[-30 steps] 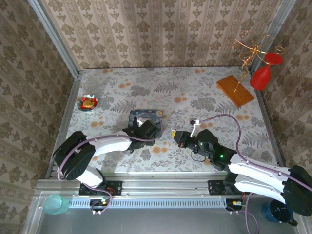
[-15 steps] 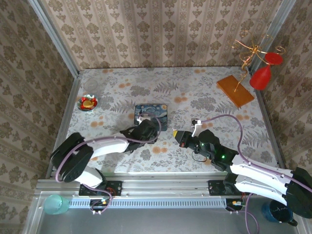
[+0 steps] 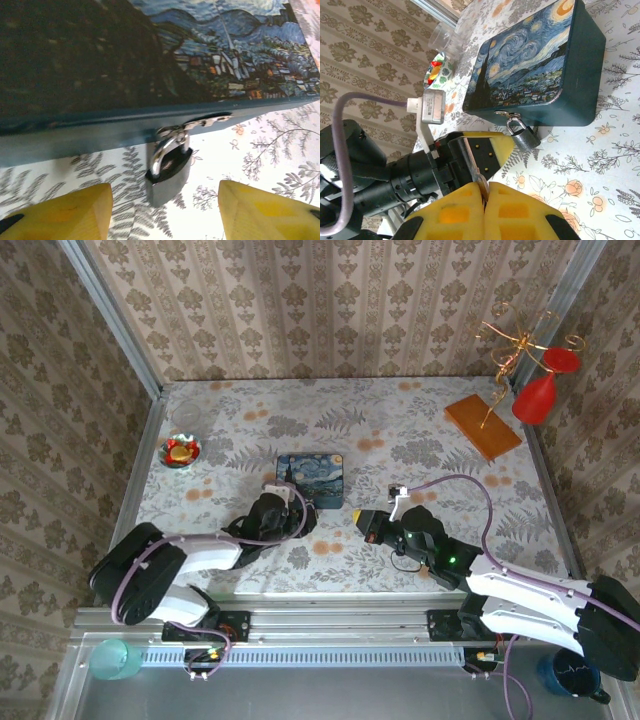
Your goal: Unlock a padlock with a key
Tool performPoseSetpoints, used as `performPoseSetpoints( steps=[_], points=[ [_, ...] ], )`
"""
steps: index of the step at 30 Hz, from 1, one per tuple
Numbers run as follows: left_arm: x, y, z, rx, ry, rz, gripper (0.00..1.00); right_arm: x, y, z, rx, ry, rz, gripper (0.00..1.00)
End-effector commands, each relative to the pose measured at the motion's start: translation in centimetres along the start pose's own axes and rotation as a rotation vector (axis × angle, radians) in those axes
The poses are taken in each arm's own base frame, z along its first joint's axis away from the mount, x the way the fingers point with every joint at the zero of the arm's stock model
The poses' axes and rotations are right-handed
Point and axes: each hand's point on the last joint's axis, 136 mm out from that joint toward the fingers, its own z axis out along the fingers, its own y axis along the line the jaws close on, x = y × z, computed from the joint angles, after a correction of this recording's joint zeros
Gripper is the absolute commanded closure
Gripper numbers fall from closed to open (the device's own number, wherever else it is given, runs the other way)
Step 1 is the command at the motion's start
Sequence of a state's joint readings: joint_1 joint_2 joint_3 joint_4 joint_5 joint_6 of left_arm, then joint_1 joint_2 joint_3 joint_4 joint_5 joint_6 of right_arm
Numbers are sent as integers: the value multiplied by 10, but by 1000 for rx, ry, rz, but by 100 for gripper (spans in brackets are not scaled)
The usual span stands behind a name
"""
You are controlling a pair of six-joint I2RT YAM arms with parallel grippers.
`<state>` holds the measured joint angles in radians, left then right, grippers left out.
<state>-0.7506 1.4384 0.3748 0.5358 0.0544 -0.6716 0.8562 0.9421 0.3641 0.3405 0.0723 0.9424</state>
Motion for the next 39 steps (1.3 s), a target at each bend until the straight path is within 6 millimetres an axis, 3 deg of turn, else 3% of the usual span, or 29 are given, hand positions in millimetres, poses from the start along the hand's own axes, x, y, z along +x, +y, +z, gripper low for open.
performPoseSetpoints(
  steps=[1, 9, 20, 24, 32, 39],
  points=[
    [-11, -20, 5, 126, -45, -14, 43, -5, 12, 0, -37, -19, 11, 100],
    [-9, -11, 25, 95, -32, -39, 47, -1, 12, 2, -36, -8, 12, 100],
    [-9, -11, 33, 93, -19, -66, 72, 2, 7, 4, -16, -4, 12, 100],
    [-10, -17, 32, 116, -7, -84, 81, 7, -7, 7, 55, 16, 30, 100],
    [-13, -37, 22, 195, 28, -163, 91, 24, -36, 17, 134, 90, 114, 100],
    [-19, -78, 9, 359, 114, -290, 93, 41, -46, 34, 133, 230, 179, 100]
  ],
)
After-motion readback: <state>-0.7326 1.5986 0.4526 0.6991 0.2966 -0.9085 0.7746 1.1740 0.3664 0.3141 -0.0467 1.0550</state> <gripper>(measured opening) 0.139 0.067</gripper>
